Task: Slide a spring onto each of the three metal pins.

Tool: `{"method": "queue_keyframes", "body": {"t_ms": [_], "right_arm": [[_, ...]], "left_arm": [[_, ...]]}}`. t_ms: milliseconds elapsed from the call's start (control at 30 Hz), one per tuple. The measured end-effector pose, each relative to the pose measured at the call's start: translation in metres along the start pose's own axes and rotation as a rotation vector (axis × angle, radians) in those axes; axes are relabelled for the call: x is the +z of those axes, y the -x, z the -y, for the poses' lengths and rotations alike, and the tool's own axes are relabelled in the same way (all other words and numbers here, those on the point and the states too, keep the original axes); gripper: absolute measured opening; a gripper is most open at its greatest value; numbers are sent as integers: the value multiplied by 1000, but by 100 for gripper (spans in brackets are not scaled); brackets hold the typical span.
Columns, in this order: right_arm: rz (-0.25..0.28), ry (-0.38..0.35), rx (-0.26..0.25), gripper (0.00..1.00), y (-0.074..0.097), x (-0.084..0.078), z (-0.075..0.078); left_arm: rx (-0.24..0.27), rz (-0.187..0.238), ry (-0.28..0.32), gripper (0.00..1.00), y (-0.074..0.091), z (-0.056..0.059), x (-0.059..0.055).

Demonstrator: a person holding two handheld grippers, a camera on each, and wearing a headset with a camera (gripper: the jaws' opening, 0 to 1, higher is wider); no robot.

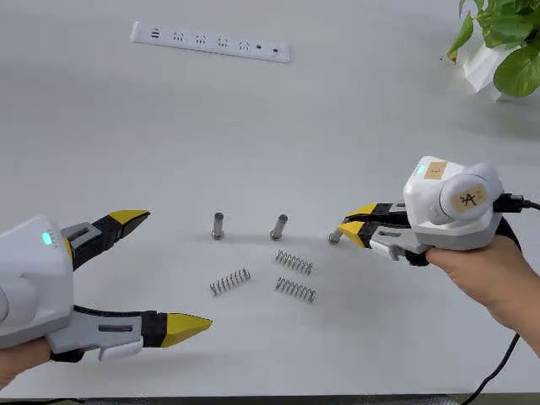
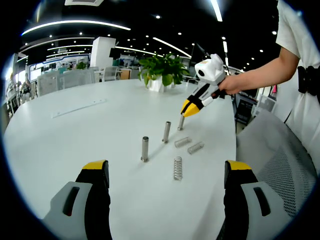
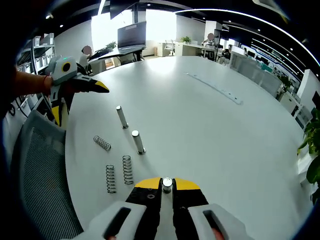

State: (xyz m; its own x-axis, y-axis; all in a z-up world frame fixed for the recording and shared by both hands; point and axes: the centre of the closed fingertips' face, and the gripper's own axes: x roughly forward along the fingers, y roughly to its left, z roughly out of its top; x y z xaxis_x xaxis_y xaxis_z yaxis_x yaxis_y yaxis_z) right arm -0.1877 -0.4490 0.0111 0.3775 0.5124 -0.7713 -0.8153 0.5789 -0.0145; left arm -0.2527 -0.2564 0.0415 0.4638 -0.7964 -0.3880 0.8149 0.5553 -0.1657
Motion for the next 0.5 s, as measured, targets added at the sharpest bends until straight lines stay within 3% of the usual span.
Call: {"method": "queue_keyframes", "body": {"t_ms": [500], "right_arm": [[-2, -2, 1, 4, 0, -2, -1]], "left_arm": [[-1, 1, 0, 95, -2, 0, 1]]}}
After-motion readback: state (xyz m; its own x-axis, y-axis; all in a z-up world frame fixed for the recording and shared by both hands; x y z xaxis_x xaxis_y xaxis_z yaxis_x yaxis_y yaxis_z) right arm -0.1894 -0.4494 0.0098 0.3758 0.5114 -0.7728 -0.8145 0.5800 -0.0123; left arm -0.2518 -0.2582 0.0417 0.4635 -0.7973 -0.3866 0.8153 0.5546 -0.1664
